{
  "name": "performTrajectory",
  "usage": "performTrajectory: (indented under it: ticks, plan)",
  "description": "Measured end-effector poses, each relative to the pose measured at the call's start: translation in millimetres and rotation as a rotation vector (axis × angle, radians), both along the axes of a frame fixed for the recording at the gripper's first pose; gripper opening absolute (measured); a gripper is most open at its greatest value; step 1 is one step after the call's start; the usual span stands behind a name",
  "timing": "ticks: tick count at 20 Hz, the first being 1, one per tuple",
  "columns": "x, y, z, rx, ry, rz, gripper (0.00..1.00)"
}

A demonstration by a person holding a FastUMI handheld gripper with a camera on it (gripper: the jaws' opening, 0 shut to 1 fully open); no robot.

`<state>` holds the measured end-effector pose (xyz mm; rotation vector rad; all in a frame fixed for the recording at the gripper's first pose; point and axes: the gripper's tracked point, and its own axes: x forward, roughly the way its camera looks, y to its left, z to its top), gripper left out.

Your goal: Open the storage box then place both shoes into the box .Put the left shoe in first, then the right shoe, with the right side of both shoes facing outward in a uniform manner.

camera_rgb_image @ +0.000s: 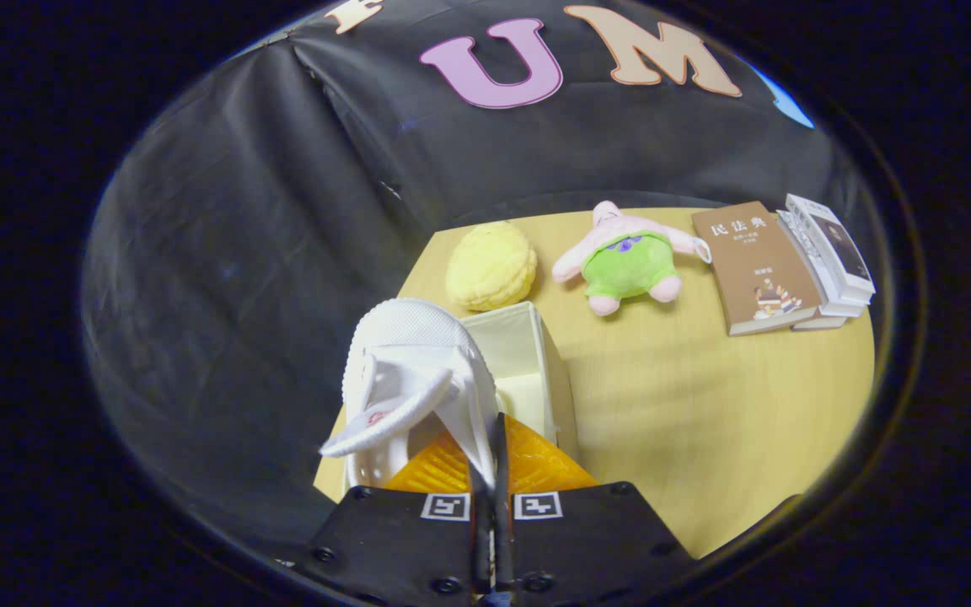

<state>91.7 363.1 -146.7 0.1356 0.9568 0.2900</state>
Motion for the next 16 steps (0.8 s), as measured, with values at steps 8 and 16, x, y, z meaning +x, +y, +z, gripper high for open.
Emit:
performTrajectory:
  ticks: [8, 16]
  plan:
    - [8.1, -5.9, -37.9, -0.434, -0.155, 0.063, 0.06]
    - [0.0, 1.6, -61.8, -0.458, -0.137, 0.116, 0.17]
